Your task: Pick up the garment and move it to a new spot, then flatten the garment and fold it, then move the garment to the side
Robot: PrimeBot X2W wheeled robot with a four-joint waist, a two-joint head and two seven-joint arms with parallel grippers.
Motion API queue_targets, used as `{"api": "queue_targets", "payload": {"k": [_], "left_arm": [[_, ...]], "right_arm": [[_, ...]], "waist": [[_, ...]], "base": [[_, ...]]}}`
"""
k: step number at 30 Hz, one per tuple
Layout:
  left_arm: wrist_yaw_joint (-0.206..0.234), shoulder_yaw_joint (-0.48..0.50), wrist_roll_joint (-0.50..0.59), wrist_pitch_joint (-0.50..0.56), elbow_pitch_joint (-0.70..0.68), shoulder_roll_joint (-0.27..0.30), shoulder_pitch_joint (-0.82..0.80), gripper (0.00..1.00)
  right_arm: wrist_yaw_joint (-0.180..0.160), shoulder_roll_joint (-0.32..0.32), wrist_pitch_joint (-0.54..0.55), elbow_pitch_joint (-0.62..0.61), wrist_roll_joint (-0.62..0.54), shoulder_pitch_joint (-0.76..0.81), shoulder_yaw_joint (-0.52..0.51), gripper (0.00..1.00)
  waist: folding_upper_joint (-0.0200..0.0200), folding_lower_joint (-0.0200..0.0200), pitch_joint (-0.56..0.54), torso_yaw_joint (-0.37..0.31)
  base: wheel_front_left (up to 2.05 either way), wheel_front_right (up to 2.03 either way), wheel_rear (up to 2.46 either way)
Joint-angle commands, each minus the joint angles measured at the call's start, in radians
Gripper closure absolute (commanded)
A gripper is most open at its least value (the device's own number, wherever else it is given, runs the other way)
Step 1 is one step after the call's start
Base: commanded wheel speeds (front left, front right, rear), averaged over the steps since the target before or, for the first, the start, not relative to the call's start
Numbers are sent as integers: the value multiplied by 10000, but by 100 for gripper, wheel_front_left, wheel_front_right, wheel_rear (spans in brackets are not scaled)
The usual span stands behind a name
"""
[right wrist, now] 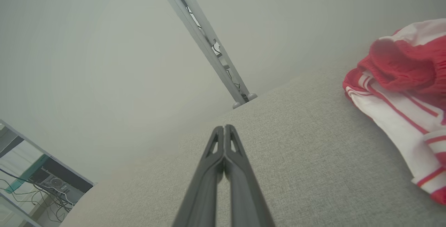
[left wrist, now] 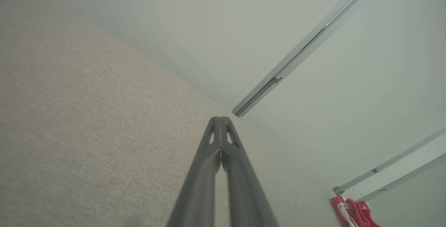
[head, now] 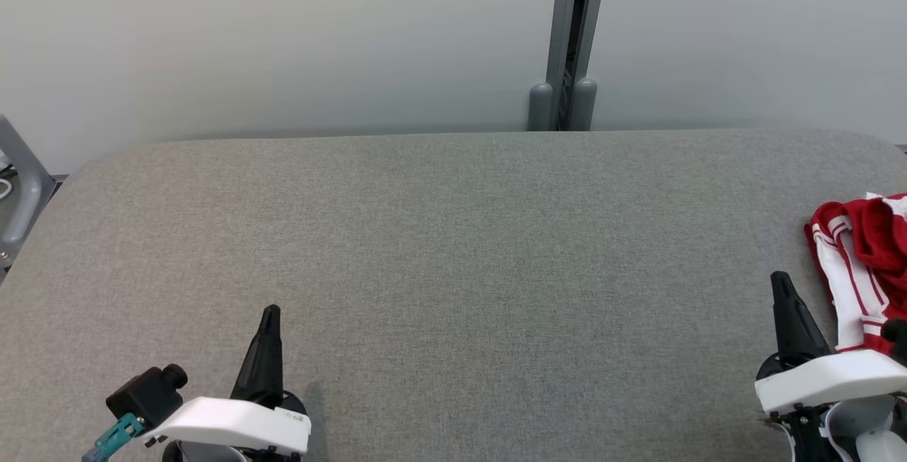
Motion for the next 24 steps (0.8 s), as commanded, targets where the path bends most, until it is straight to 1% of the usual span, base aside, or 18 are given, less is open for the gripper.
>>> {"api": "queue_targets", "payload": {"k": [1, 14, 24], "left_arm": [[-103, 62, -374, 75, -68, 35, -397, 100], [-291, 144, -1927, 440, 250, 41, -814, 100], [-412, 191, -2895, 660, 445, 45, -1083, 100]], "right_arm": [[2, -39, 106, -190, 417, -76, -173, 100], [1, 60, 649, -261, 2167, 2, -743, 100], [2, 112, 986, -296, 3247, 49, -1090, 100]], "waist": [[0, -1, 3, -8], [0, -1, 24, -74], [0, -1, 38, -118]], "base": [[0, 0, 0], [0, 0, 0], [0, 0, 0]]}}
